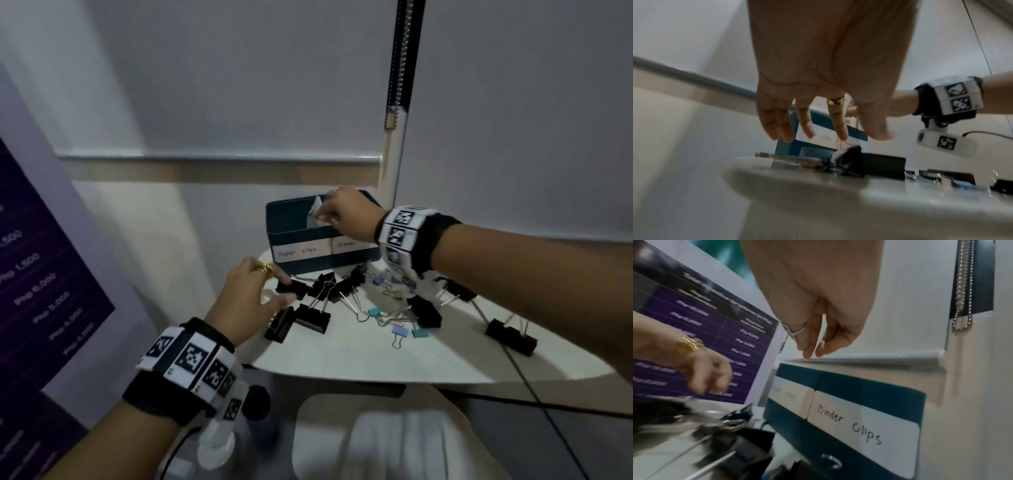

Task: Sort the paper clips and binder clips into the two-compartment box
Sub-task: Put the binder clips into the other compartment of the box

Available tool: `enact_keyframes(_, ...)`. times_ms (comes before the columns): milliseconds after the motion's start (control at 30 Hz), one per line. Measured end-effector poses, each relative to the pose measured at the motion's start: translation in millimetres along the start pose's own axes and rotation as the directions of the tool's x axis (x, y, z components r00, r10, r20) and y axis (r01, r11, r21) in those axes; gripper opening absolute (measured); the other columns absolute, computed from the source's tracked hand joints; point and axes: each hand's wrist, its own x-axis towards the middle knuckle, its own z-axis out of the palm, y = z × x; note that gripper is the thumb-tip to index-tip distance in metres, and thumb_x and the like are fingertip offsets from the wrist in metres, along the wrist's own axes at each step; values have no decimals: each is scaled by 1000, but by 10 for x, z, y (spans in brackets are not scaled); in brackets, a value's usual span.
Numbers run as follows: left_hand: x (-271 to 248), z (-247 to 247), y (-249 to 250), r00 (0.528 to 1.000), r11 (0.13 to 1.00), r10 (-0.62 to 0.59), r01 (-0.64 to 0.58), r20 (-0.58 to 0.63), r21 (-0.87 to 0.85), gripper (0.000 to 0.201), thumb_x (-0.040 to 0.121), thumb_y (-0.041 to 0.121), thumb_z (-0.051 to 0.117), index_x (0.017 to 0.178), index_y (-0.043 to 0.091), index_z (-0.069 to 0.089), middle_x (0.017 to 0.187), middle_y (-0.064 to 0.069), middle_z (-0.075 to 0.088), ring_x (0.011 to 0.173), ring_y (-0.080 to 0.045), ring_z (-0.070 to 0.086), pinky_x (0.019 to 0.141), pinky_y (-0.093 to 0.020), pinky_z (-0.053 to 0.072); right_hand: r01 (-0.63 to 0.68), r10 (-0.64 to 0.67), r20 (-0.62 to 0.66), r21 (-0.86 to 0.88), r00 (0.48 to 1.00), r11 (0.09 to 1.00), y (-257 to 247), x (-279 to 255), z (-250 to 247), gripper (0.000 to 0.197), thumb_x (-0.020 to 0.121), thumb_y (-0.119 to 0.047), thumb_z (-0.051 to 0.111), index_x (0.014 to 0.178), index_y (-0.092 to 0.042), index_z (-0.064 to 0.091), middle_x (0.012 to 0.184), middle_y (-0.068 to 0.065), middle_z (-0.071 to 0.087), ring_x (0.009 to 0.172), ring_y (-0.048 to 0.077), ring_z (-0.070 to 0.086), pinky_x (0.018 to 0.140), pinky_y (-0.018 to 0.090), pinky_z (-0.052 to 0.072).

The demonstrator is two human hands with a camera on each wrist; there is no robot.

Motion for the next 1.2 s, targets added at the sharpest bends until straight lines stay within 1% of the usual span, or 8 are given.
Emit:
enact_keyframes(133,-107,76,-5,953,997,-49,30,299,67,76,54,74,53,123,42,49,125,3,39,123,-16,39,107,-35,37,86,-81,103,-45,991,995,22,-355,-63,21,91,-21,56,102,-8,70,99,3,68,84,11,57,84,20,45)
enact_keyframes(367,-58,323,197,938,972,-109,31,328,234,71,84,45,60,139,52,17,133,-1,33,126,-24,32,104,-45,36,118,-14,404,-236,915,965,152,-459,86,30,83,-10,64,113,-13,65,110,1,65,105,17,58,91,22,45)
enact_keyframes(567,-34,465,289,952,950,-116,23,284,310,56,91,34,54,134,53,24,129,-4,34,121,-25,34,99,-51,39,73,70,542,-236,837,969,217,-376,306,45,82,-9,65,124,-23,57,120,3,61,112,23,54,97,34,46)
enact_keyframes(700,-55,556,306,974,938,-91,14,209,346,47,93,21,50,124,50,30,124,-2,36,113,-24,37,94,-53,43,89,46,535,-223,844,971,261,-395,333,41,79,-6,67,116,-21,58,118,4,60,111,24,55,99,38,46)
enact_keyframes(833,-72,608,373,989,908,-2,-61,150,414,42,96,19,42,131,41,33,126,-4,37,114,-24,38,94,-44,42,93,24,510,-201,860,975,271,-454,302,35,82,-8,66,116,-11,60,115,9,64,99,21,56,88,29,42)
enact_keyframes(1000,-98,607,397,999,979,6,-16,52,204,43,91,13,47,121,43,42,123,0,43,110,-23,44,92,-42,46,47,38,463,-171,885,984,339,-513,176,26,82,-7,65,107,-9,69,106,7,70,96,21,64,84,19,45)
enact_keyframes(1100,-15,452,413,997,999,-36,35,61,27,38,91,7,46,118,33,52,121,-11,48,112,-31,48,94,-48,46,-65,65,369,-11,927,998,427,-517,-61,20,82,-7,66,100,-9,73,101,5,73,84,15,66,81,21,50)
enact_keyframes(1200,58,243,436,998,998,16,-20,53,62,51,89,-7,40,121,31,49,118,-9,45,113,-26,47,100,-36,42,-200,135,289,208,948,957,507,-473,-380,19,84,-10,65,102,-8,70,95,2,71,79,11,65,74,17,50)
